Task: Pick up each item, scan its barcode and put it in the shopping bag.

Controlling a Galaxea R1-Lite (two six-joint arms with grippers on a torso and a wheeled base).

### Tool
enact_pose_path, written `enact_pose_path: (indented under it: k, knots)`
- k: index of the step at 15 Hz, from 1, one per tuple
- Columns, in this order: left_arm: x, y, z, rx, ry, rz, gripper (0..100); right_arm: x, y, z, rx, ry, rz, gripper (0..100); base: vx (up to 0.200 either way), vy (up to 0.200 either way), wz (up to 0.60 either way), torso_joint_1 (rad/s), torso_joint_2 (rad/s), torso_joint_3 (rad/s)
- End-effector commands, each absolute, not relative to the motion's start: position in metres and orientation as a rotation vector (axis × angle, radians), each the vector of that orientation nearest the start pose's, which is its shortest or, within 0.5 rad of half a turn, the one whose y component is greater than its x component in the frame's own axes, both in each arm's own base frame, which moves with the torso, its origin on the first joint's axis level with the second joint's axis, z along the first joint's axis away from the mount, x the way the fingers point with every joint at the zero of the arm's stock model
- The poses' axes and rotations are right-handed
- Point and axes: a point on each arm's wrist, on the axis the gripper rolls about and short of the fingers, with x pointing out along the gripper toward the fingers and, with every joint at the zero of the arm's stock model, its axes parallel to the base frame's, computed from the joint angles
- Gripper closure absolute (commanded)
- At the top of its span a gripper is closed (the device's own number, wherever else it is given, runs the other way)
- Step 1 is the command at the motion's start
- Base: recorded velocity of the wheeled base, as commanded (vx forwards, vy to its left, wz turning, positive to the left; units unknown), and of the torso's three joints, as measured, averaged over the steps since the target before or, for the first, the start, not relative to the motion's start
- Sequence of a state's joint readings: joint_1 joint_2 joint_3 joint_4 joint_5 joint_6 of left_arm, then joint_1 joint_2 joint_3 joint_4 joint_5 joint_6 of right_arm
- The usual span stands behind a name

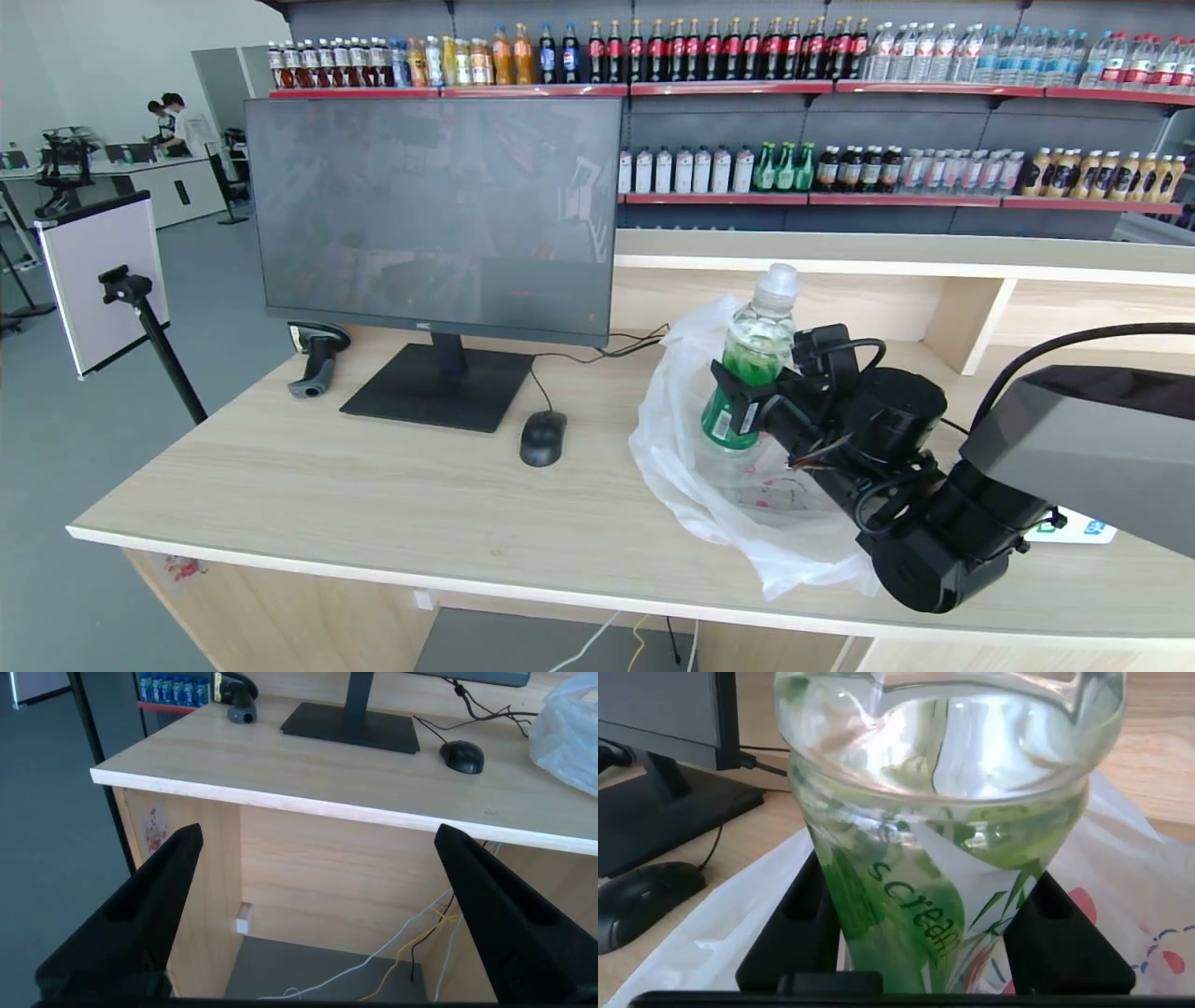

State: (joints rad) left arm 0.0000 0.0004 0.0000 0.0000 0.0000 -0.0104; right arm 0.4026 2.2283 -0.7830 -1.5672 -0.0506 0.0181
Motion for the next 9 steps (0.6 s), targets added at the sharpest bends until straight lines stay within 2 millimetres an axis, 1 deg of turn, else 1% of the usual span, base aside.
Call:
enact_pose_path:
  k: [1, 4, 9]
  knots:
    - [-0.0228, 0.0000, 0.0755, -0.012, 0.000, 0.000, 0, 0.3543, 0.1494, 0.0814, 0.044, -0.111, 0.352, 100, 0.000, 0.000, 0.00, 0.000, 0.00, 0.000]
    - [-0.0228, 0.0000, 0.0755, -0.012, 0.000, 0.000, 0, 0.3554, 0.1518, 0.0764, 0.042, -0.100, 0.357, 100, 0.000, 0.000, 0.00, 0.000, 0.00, 0.000]
    - [-0.0228, 0.0000, 0.0755, -0.012, 0.000, 0.000, 0, 0.3585, 0.1518, 0.0770, 0.044, -0.109, 0.353, 100, 0.000, 0.000, 0.00, 0.000, 0.00, 0.000]
